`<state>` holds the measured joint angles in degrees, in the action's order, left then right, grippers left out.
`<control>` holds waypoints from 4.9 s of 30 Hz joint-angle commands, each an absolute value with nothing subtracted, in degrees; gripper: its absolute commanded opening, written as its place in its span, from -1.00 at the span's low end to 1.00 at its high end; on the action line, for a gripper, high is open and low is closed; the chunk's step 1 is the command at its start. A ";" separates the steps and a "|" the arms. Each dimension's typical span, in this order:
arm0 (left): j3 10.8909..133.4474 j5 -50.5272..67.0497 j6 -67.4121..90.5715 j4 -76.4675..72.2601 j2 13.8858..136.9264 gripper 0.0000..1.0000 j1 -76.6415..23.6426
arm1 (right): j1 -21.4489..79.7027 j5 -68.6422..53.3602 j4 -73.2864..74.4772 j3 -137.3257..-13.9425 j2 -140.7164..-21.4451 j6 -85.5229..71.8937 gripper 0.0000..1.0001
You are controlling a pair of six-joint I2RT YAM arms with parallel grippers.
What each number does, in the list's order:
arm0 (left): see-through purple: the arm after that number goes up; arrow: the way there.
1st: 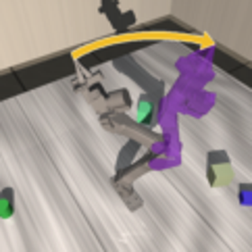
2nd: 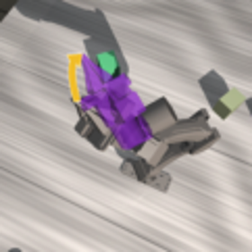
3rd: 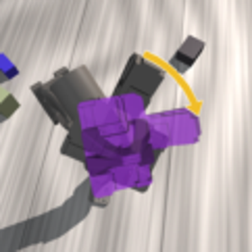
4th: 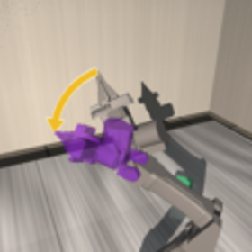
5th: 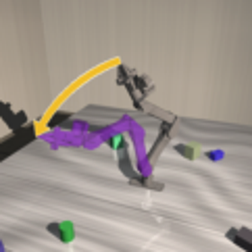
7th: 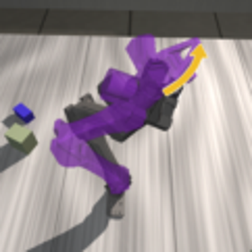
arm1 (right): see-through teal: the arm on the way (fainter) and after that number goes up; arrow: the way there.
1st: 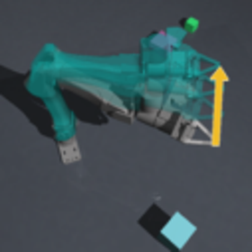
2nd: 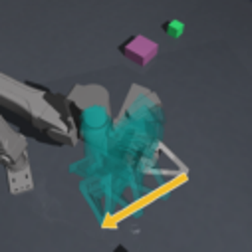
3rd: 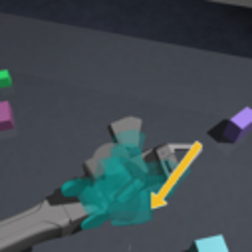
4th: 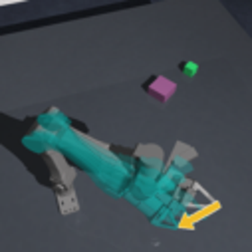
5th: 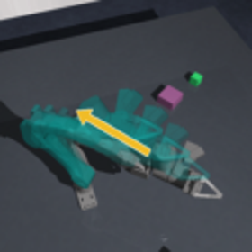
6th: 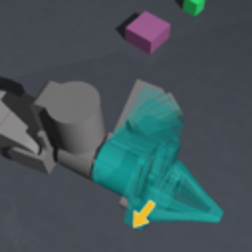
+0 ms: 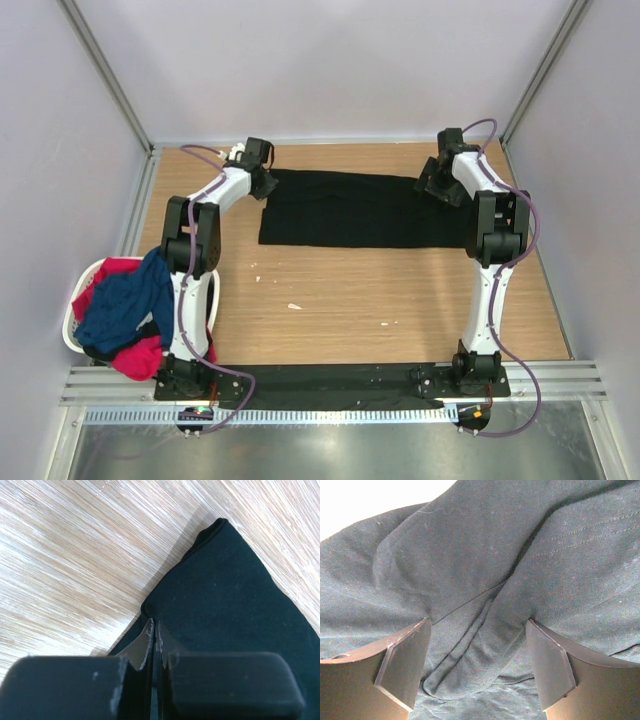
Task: Fold and stack the t-shirts
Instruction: Fold the tshirt
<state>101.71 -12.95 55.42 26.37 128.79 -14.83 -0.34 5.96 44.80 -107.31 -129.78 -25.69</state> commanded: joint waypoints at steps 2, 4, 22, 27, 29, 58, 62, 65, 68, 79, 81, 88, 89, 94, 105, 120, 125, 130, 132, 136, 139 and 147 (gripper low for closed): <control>102.04 -13.62 55.72 25.31 126.30 -0.99 -14.68 | -0.70 7.03 44.12 -108.63 -131.22 -26.10 0.64; 101.08 -13.19 56.33 25.31 124.72 -0.99 -14.59 | -0.79 7.03 44.03 -108.63 -131.31 -26.28 0.64; 98.53 -10.55 56.69 31.37 118.57 -0.99 -14.94 | -1.58 7.21 44.30 -108.37 -131.48 -26.10 0.64; 98.00 -10.98 55.90 33.30 117.16 -0.99 -14.77 | -1.67 7.29 44.47 -108.19 -131.48 -26.10 0.64; 98.09 -11.16 55.64 33.75 116.81 -0.99 -14.68 | -1.67 7.21 44.56 -108.02 -131.48 -26.19 0.64; 97.92 -11.25 48.78 33.22 119.62 -1.00 -13.45 | -0.88 -0.36 42.45 -120.76 -136.40 -22.06 0.57; 97.12 -12.57 48.60 33.84 118.92 -1.00 -13.10 | -0.88 3.16 42.54 -120.59 -138.86 -21.18 0.52; 96.77 -12.66 48.78 34.36 119.18 -1.00 -12.40 | -0.88 6.41 43.15 -120.76 -140.01 -20.22 0.52; 95.81 -13.09 48.87 34.19 119.09 -1.00 -11.52 | -1.14 8.79 43.68 -120.85 -140.54 -19.87 0.52; 98.43 -8.96 45.00 31.12 120.32 -0.21 -10.99 | -1.14 4.66 43.59 -120.50 -138.96 -19.07 0.52; 99.92 -8.97 43.34 30.68 120.41 0.11 -10.90 | -1.14 4.39 43.94 -120.76 -138.78 -19.07 0.52; 109.32 -0.45 39.11 22.08 125.85 0.32 -10.90 | -0.97 2.64 44.65 -121.03 -138.34 -19.25 0.53; 112.03 -0.35 39.11 21.54 127.08 0.30 -11.07 | -0.88 2.55 44.56 -120.85 -138.25 -19.25 0.53; 118.03 6.67 41.39 18.73 134.38 -0.21 -11.77 | -0.53 4.48 45.53 -120.59 -138.60 -20.04 0.52; 112.24 1.77 43.59 19.24 136.76 -0.83 -14.50 | 2.45 3.69 44.56 -119.53 -140.36 -22.67 0.48; 95.67 -20.73 47.98 34.80 126.67 -1.00 -14.41 | 8.26 2.37 44.56 -124.19 -142.91 -21.36 0.49; 82.37 -21.01 51.59 34.37 114.28 -0.99 -15.03 | 9.32 1.59 47.63 -134.19 -144.23 -21.27 0.51; 78.22 -19.34 47.73 32.61 107.94 -0.99 -16.52 | 9.32 0.70 49.04 -140.98 -138.97 -20.92 0.71; 79.36 -19.25 44.05 32.35 104.95 -0.90 -17.31 | 9.32 -1.41 48.25 -139.84 -133.79 -21.62 0.79; 82.52 -15.40 34.30 28.49 100.47 -0.18 -18.72 | 9.32 4.55 49.56 -133.01 -125.70 -25.82 0.95; 82.01 -4.42 24.81 21.47 98.70 0.26 -20.21 | 9.32 11.74 51.68 -125.00 -121.47 -27.59 0.99; 80.16 11.33 11.16 15.65 104.32 0.50 -23.91 | 9.14 18.46 46.77 -104.54 -117.51 -38.22 0.99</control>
